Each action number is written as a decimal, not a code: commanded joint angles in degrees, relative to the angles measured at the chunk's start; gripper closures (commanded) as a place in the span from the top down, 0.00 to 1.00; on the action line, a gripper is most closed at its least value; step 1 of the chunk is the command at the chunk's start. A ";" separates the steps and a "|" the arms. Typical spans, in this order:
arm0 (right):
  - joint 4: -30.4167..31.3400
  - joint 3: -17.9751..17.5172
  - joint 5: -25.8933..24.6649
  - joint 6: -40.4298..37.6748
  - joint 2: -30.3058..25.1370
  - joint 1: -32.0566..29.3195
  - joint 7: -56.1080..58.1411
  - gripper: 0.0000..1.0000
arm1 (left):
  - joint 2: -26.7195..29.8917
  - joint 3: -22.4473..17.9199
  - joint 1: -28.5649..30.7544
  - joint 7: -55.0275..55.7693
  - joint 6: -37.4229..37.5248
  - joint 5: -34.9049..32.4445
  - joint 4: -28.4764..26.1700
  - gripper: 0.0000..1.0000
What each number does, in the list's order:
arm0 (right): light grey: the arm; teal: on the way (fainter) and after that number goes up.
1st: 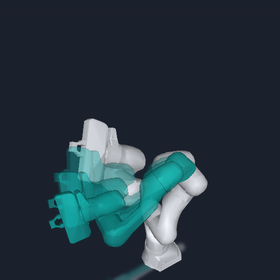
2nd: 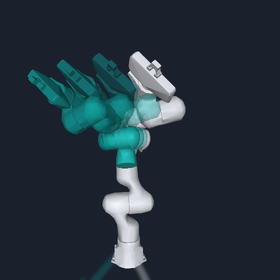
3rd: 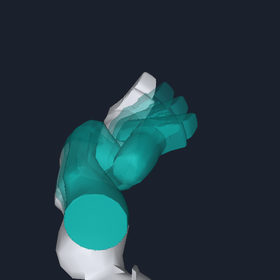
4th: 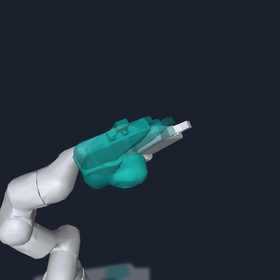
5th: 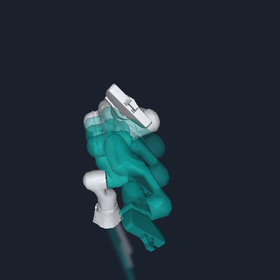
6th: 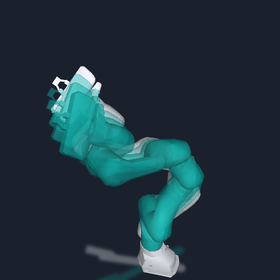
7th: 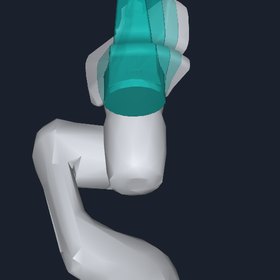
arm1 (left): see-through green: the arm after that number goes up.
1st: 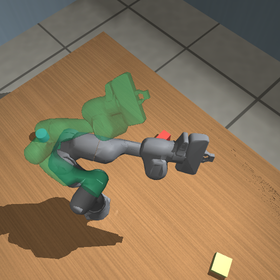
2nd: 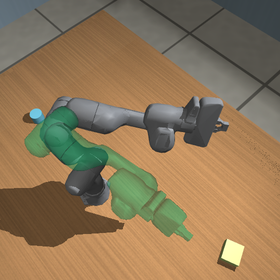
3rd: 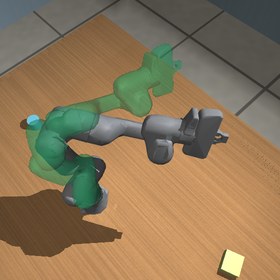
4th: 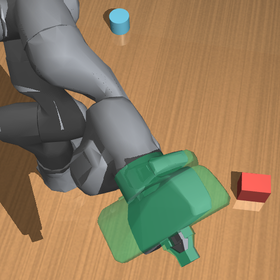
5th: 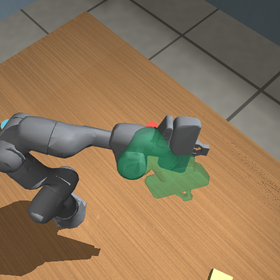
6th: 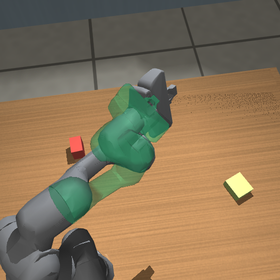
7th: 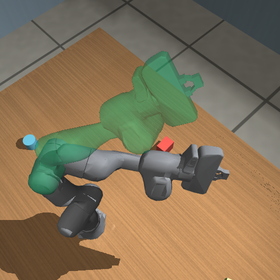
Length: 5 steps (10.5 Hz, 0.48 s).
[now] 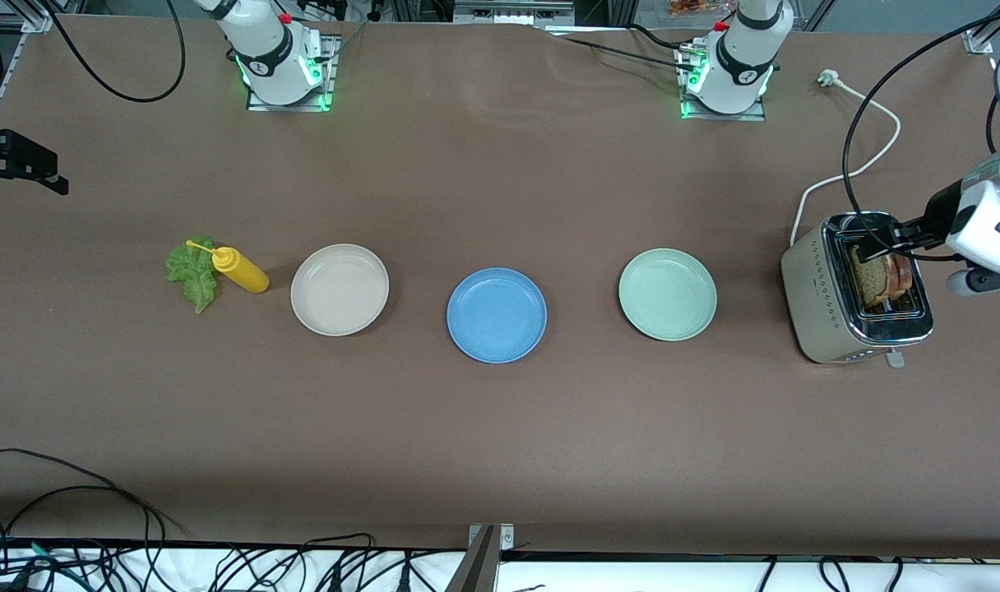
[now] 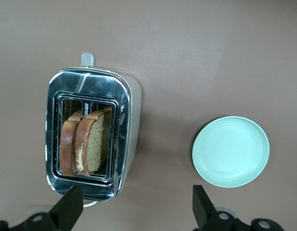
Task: Make sandwich in blue plate with both arms
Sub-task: 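Lower the left gripper over the toaster onto a bread slice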
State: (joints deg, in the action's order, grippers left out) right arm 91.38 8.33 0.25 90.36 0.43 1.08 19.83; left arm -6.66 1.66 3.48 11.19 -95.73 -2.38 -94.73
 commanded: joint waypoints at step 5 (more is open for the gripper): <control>-1.12 0.29 1.07 -1.33 0.01 -0.29 0.56 1.00 | -0.98 0.28 3.02 -0.12 -10.70 -1.66 -9.59 1.00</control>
State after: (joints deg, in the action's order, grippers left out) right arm 91.38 8.43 0.25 90.33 0.43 1.08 19.83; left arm -7.45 1.64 5.39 11.19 -103.01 -2.39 -102.08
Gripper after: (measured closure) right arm 0.000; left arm 0.000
